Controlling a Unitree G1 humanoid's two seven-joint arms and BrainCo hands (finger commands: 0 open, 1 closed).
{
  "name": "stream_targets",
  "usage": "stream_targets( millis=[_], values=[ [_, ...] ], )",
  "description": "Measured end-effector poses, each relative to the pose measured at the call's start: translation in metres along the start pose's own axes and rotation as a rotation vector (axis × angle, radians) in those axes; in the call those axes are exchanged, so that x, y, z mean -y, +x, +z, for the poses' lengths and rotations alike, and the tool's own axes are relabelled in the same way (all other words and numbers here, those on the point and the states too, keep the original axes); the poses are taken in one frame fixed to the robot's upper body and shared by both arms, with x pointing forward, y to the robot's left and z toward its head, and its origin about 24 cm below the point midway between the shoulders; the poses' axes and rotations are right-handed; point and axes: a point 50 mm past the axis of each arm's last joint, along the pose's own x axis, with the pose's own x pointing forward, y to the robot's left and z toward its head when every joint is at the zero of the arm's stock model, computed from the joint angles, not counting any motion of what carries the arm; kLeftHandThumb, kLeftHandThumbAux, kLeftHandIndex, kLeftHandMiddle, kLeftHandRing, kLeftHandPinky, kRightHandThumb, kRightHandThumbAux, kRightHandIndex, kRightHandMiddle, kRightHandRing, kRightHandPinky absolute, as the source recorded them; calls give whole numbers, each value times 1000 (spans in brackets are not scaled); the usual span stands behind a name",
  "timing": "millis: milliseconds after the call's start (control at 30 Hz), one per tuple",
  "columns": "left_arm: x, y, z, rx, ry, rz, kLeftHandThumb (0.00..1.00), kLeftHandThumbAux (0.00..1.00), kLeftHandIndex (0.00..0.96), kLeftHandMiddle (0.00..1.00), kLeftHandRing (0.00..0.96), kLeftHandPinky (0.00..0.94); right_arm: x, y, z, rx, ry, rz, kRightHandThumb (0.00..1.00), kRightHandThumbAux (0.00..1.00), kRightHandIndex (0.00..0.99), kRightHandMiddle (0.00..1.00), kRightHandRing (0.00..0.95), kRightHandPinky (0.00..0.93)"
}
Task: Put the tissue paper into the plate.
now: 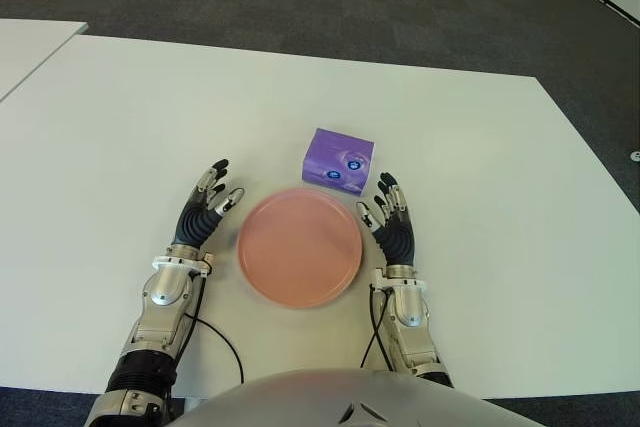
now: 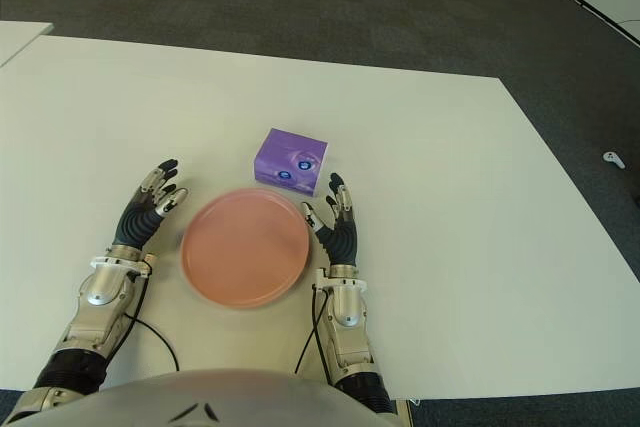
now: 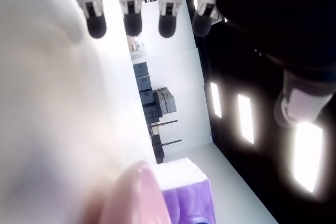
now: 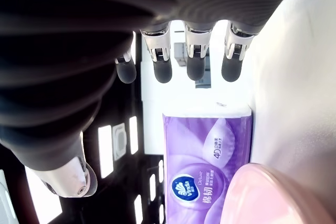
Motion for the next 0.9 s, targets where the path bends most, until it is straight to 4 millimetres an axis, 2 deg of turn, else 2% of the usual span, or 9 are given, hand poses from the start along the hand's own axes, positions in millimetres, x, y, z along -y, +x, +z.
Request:
stream_targets(
  millis=[900],
  values=[
    [2, 2, 1, 4, -4, 8, 0, 452, 0, 0, 0, 0, 0, 0, 0, -1, 0, 11, 0, 685, 0, 0, 0, 0]
  ],
)
